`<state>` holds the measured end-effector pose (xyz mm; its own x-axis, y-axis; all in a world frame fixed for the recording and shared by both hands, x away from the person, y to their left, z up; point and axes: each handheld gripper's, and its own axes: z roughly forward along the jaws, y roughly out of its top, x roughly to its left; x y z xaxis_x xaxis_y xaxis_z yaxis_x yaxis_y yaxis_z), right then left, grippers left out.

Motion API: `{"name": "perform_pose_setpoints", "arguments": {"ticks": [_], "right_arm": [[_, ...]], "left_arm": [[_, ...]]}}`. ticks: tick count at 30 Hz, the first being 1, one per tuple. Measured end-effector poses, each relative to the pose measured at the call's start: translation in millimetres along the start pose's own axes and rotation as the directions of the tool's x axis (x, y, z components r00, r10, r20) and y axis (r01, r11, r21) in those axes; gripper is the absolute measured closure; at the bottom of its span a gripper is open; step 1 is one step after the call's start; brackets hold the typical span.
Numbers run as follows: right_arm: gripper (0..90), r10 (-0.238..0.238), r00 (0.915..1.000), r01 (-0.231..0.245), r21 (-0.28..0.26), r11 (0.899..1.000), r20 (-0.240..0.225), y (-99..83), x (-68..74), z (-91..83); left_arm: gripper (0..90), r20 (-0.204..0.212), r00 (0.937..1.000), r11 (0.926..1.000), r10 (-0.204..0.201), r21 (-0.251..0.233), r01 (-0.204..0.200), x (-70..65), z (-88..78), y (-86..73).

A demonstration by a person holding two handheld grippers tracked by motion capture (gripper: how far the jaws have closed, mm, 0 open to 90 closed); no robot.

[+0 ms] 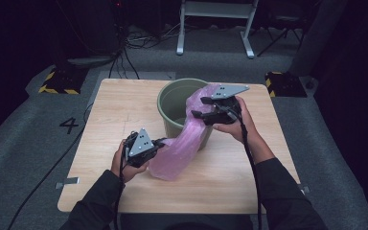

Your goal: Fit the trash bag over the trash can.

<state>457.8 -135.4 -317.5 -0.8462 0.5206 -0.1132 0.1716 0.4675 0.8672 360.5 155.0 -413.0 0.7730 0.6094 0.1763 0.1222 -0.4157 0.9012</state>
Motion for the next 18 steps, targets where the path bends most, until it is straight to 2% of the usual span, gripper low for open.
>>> {"name": "perform_pose_setpoints", "arguments": {"ticks": [1, 4, 5, 7, 8, 11, 12, 13, 14, 15, 17, 18], "right_arm": [[36.0, 0.017, 0.9998, -0.017, -0.023, 1.000, -0.006, 0.0, -4.6, -5.3], [37.2, 0.042, 0.9990, -0.043, -0.038, 0.998, -0.010, -0.1, -9.8, -9.4], [42.0, 0.063, 0.9980, -0.063, -0.033, 0.997, 0.004, -0.4, -14.0, -10.0], [52.0, 0.075, 0.9972, -0.075, -0.016, 0.997, -0.002, -1.3, -17.2, -8.4], [52.0, 0.075, 0.9972, -0.075, -0.016, 0.997, -0.002, -1.3, -17.2, -8.4], [71.5, 0.094, 0.9951, -0.093, 0.022, 0.995, -0.031, -3.3, -18.7, -2.3], [78.4, 0.097, 0.9946, -0.095, 0.053, 0.994, -0.037, -4.5, -18.0, 3.2], [78.4, 0.097, 0.9946, -0.095, 0.053, 0.994, -0.037, -4.5, -18.0, 3.2], [80.6, 0.096, 0.9947, -0.093, 0.066, 0.994, -0.039, -5.1, -17.7, 5.8], [82.5, 0.091, 0.9953, -0.089, 0.078, 0.993, -0.033, -5.4, -17.5, 7.9], [83.7, 0.077, 0.9964, -0.073, 0.091, 0.993, -0.037, -5.7, -16.8, 10.9], [84.3, 0.077, 0.9963, -0.074, 0.094, 0.993, -0.037, -5.6, -16.7, 11.9]], "left_arm": [[89.9, -0.002, 1.0000, 1.0000, -0.002, 0.000, 0.002, 0.9, -1.8, -0.1], [89.9, -0.010, 0.9999, 1.0000, -0.003, -0.010, 0.002, 2.6, -5.8, -0.5], [89.9, -0.011, 0.9999, 1.0000, -0.003, -0.009, 0.003, 3.0, -7.1, -0.3], [90.0, -0.015, 0.9999, 0.9997, -0.004, -0.022, 0.004, 2.6, -10.4, 0.8], [89.9, -0.015, 0.9999, 0.9997, -0.004, -0.022, 0.004, 2.6, -10.4, 0.8], [89.8, 0.001, 1.0000, 0.9993, -0.009, -0.036, 0.009, 2.0, -13.1, 3.6], [78.2, 0.016, 0.9996, 0.9987, -0.022, -0.045, 0.022, 1.6, -14.6, 6.9], [70.1, 0.016, 0.9996, 0.9987, -0.022, -0.045, 0.022, 1.6, -14.6, 6.9], [70.1, 0.031, 0.9989, 0.9979, -0.036, -0.053, 0.037, 1.6, -15.2, 8.9], [60.9, 0.038, 0.9984, 0.9977, -0.042, -0.051, 0.044, 1.7, -15.8, 11.4], [50.0, 0.039, 0.9979, 0.9973, -0.051, -0.051, 0.053, 0.6, -18.1, 17.0], [43.7, 0.024, 0.9979, 0.9957, -0.061, -0.068, 0.062, -0.3, -20.0, 19.5]]}}
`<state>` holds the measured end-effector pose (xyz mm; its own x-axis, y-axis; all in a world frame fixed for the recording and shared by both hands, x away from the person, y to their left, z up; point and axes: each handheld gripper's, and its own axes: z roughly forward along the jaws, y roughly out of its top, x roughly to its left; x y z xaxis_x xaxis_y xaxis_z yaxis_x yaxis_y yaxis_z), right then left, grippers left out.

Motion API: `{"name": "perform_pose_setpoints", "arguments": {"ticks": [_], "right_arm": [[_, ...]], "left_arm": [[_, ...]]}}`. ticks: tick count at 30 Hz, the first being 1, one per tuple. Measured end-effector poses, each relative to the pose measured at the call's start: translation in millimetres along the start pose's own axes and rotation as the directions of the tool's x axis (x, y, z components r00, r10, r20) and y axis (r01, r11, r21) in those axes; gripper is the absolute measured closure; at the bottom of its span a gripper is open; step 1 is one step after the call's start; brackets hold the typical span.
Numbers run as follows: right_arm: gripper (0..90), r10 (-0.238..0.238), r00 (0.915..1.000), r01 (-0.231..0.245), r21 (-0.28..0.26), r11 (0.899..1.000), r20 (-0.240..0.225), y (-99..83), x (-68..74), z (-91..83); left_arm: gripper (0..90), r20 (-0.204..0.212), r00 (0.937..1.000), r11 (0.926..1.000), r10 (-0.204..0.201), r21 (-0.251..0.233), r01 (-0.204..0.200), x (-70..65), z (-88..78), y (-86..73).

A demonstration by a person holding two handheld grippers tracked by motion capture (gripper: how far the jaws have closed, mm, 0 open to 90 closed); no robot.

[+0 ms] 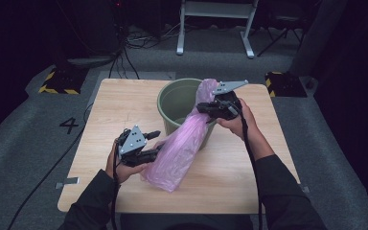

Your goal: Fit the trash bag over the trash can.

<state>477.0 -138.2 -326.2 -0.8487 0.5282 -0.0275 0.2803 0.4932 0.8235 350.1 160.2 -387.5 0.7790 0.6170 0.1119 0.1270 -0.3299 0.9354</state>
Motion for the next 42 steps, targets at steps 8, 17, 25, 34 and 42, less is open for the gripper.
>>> {"name": "perform_pose_setpoints", "arguments": {"ticks": [8, 17, 25, 34, 42], "right_arm": [[84.1, -0.009, 0.9999, 0.009, 0.031, 0.999, 0.009, 4.9, 0.2, 5.3], [75.8, 0.006, 0.9993, -0.009, 0.065, 0.998, 0.036, 9.3, -1.0, 10.3], [60.3, -0.010, 0.9957, 0.004, 0.062, 0.998, 0.092, 9.1, 0.2, 8.2], [79.2, 0.010, 0.9975, -0.016, 0.087, 0.996, 0.070, 8.4, -2.6, 6.4], [84.6, 0.043, 0.9989, -0.045, 0.117, 0.992, 0.021, 8.7, -7.4, 7.3]], "left_arm": [[25.9, 0.024, 0.9988, 0.9962, 0.043, -0.077, -0.041, -10.6, -7.1, 21.5], [23.1, 0.127, 0.9846, 0.9918, 0.120, -0.061, -0.113, -29.1, 18.9, 41.6], [26.9, 0.121, 0.9788, 0.9856, 0.165, -0.056, -0.160, -40.7, 40.7, 56.3], [23.9, 0.174, 0.9669, 0.9824, 0.187, -0.025, -0.185, -55.2, 65.2, 61.8], [42.0, 0.112, 0.9413, 0.9466, 0.318, 0.015, -0.322, -75.7, 85.9, 66.9]]}}
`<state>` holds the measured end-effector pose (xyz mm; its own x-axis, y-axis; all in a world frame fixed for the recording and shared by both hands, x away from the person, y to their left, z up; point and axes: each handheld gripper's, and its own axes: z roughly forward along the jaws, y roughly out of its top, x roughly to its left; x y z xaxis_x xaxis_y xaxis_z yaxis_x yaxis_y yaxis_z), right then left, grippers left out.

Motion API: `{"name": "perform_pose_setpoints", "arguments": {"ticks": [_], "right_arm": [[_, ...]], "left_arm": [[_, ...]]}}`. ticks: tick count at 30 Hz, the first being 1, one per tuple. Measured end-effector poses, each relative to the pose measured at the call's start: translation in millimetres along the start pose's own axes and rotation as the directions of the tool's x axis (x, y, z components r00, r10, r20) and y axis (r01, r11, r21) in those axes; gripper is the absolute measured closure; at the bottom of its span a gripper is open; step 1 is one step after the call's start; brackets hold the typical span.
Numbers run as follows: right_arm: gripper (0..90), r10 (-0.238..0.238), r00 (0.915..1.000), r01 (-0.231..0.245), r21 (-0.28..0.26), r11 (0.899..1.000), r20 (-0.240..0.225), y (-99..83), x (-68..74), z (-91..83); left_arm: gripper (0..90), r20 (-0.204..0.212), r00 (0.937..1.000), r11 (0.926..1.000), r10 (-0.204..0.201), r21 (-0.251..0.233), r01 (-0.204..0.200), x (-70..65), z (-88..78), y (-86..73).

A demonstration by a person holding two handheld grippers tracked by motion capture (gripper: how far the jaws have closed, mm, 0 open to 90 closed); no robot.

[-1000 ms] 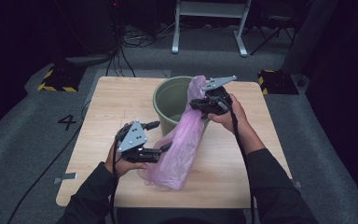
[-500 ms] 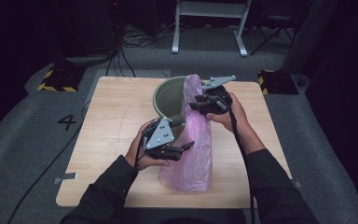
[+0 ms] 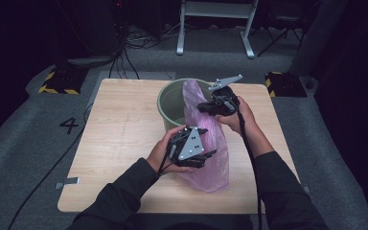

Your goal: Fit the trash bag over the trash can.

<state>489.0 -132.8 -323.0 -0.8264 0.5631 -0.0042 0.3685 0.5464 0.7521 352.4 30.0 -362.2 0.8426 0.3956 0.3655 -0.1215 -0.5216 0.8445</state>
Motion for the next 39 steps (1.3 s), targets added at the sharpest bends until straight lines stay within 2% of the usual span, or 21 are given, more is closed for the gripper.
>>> {"name": "perform_pose_setpoints", "arguments": {"ticks": [5, 8, 9, 14, 15, 16, 17, 18, 19, 22, 26, 27, 31, 32, 33, 34, 35, 36, 37, 38, 39], "right_arm": [[81.8, -0.007, 1.0000, 0.007, 0.006, 1.000, -0.003, -0.6, -0.2, -0.4], [80.3, -0.012, 0.9999, 0.012, -0.003, 1.000, -0.003, -2.8, -0.5, -1.2], [80.3, -0.012, 0.9999, 0.012, -0.003, 1.000, -0.003, -2.8, -0.5, -1.2], [76.2, -0.010, 0.9999, 0.010, -0.019, 1.000, 0.007, -7.8, -2.5, -2.1], [70.6, -0.009, 0.9999, 0.010, -0.039, 0.999, 0.013, -9.3, -3.4, -3.6], [70.6, -0.009, 0.9999, 0.010, -0.039, 0.999, 0.013, -9.3, -3.4, -3.6], [65.2, -0.008, 0.9998, 0.009, -0.053, 0.999, 0.017, -9.7, -3.6, -5.1], [55.6, -0.004, 0.9994, 0.007, -0.083, 0.997, 0.035, -10.0, -3.7, -10.0], [55.6, -0.004, 0.9994, 0.007, -0.083, 0.997, 0.035, -10.0, -3.7, -10.0], [47.8, -0.016, 0.9975, 0.024, -0.115, 0.993, 0.068, -11.2, -3.2, -20.1], [61.1, -0.042, 0.9933, 0.056, -0.129, 0.990, 0.108, -12.7, -4.5, -29.5], [63.1, -0.050, 0.9921, 0.064, -0.126, 0.990, 0.115, -12.8, -4.9, -30.4], [65.3, -0.066, 0.9894, 0.081, -0.114, 0.990, 0.129, -12.2, -3.9, -27.8], [64.7, -0.062, 0.9904, 0.076, -0.117, 0.990, 0.124, -12.1, -3.3, -26.7], [63.0, -0.062, 0.9901, 0.076, -0.112, 0.991, 0.126, -11.8, -2.7, -26.2], [62.6, -0.057, 0.9898, 0.073, -0.116, 0.991, 0.131, -11.5, -2.3, -26.9], [62.1, -0.050, 0.9910, 0.066, -0.128, 0.990, 0.124, -11.5, -2.4, -28.8], [62.0, -0.033, 0.9918, 0.051, -0.144, 0.988, 0.123, -11.7, -3.7, -31.7], [63.2, -0.039, 0.9908, 0.056, -0.132, 0.990, 0.130, -11.8, -4.4, -31.6], [63.8, -0.041, 0.9896, 0.058, -0.122, 0.991, 0.138, -12.0, -4.9, -30.8], [65.0, -0.039, 0.9899, 0.055, -0.116, 0.992, 0.136, -12.3, -5.7, -29.9]], "left_arm": [[63.0, -0.048, 0.9987, 0.9999, -0.015, 0.004, 0.015, 3.5, 8.4, 1.1], [78.9, -0.094, 0.9956, 0.9998, 0.007, 0.018, -0.006, 5.1, 12.2, 1.3], [82.2, -0.094, 0.9956, 0.9998, 0.007, 0.018, -0.006, 5.1, 12.2, 1.3], [89.9, -0.113, 0.9935, 0.9995, -0.010, 0.029, 0.013, 9.0, 14.7, 2.2], [90.0, -0.117, 0.9931, 0.9997, -0.011, 0.023, 0.013, 9.6, 14.4, 2.2], [90.0, -0.116, 0.9931, 0.9997, -0.013, 0.020, 0.015, 10.0, 13.9, 2.4], [90.0, -0.123, 0.9924, 0.9996, -0.015, 0.022, 0.018, 10.2, 12.8, 2.6], [90.0, -0.125, 0.9919, 0.9996, -0.021, 0.014, 0.023, 10.5, 11.6, 2.9], [90.0, -0.129, 0.9913, 0.9996, -0.025, 0.008, 0.026, 11.0, 9.6, 3.4], [90.0, -0.137, 0.9895, 0.9988, -0.047, -0.021, 0.045, 14.5, 1.3, 4.0], [90.0, -0.129, 0.9887, 0.9957, -0.077, -0.062, 0.070, 18.7, -16.7, 3.6], [90.0, -0.112, 0.9897, 0.9938, -0.089, -0.075, 0.081, 20.6, -22.4, 3.1], [90.0, -0.103, 0.9871, 0.9877, -0.122, -0.110, 0.111, 27.7, -40.9, 0.2], [90.0, -0.089, 0.9869, 0.9862, -0.134, -0.110, 0.124, 30.4, -42.5, -0.5], [90.0, -0.045, 0.9881, 0.9843, -0.147, -0.105, 0.142, 32.6, -42.6, -1.4], [90.0, 0.024, 0.9885, 0.9834, -0.149, -0.101, 0.151, 33.0, -41.7, -2.7], [88.2, 0.032, 0.9887, 0.9845, -0.146, -0.094, 0.149, 29.5, -39.8, -3.8], [64.8, 0.025, 0.9912, 0.9887, -0.130, -0.072, 0.131, 19.4, -35.1, -5.4], [51.8, 0.025, 0.9912, 0.9887, -0.130, -0.072, 0.131, 19.4, -35.1, -5.4], [43.1, 0.003, 0.9874, 0.9865, -0.158, -0.041, 0.158, 10.5, -30.8, -7.8], [35.3, 0.003, 0.9874, 0.9865, -0.158, -0.041, 0.158, 10.5, -30.8, -7.8]]}}
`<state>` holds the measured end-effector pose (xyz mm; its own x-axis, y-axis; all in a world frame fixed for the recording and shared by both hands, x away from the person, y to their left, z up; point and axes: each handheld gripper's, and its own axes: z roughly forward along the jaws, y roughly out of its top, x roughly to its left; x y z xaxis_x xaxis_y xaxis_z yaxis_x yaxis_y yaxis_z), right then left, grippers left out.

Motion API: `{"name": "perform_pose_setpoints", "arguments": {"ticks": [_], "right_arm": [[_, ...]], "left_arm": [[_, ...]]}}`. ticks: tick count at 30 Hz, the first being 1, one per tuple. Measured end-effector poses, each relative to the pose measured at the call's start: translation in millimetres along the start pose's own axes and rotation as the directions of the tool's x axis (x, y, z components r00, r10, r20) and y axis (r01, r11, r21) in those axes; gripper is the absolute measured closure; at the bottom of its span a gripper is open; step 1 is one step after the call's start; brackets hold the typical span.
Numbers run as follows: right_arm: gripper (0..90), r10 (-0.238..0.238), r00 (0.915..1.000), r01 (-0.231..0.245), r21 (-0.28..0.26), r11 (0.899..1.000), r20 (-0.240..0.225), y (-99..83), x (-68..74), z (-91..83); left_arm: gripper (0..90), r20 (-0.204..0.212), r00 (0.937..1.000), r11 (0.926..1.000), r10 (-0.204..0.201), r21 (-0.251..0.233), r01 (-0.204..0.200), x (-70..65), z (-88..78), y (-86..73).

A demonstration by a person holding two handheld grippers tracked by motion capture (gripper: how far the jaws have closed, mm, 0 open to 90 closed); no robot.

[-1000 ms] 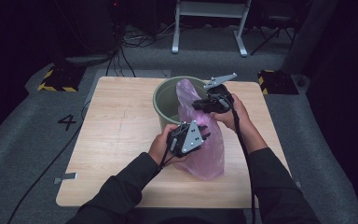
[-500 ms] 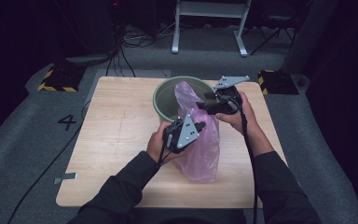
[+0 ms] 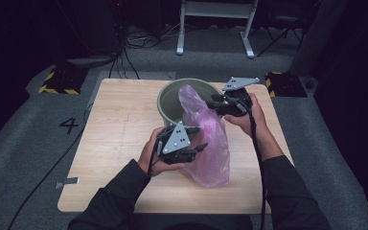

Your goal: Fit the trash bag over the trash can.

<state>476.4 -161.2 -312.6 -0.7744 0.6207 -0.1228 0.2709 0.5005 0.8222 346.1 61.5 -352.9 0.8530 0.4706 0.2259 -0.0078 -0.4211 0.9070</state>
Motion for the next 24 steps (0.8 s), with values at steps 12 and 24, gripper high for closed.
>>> {"name": "perform_pose_setpoints", "arguments": {"ticks": [12, 24], "right_arm": [[66.9, -0.008, 0.9999, 0.008, 0.011, 1.000, -0.011, -4.3, 0.6, 3.2], [72.1, -0.009, 0.9996, 0.009, 0.016, 1.000, -0.025, -7.3, 2.2, 6.0]], "left_arm": [[20.7, 0.064, 0.9796, 0.9751, -0.190, 0.128, 0.181, -11.2, 20.8, -55.7], [87.8, 0.089, 0.9856, 0.9786, -0.144, 0.161, 0.128, -6.0, 47.3, -65.4]]}}
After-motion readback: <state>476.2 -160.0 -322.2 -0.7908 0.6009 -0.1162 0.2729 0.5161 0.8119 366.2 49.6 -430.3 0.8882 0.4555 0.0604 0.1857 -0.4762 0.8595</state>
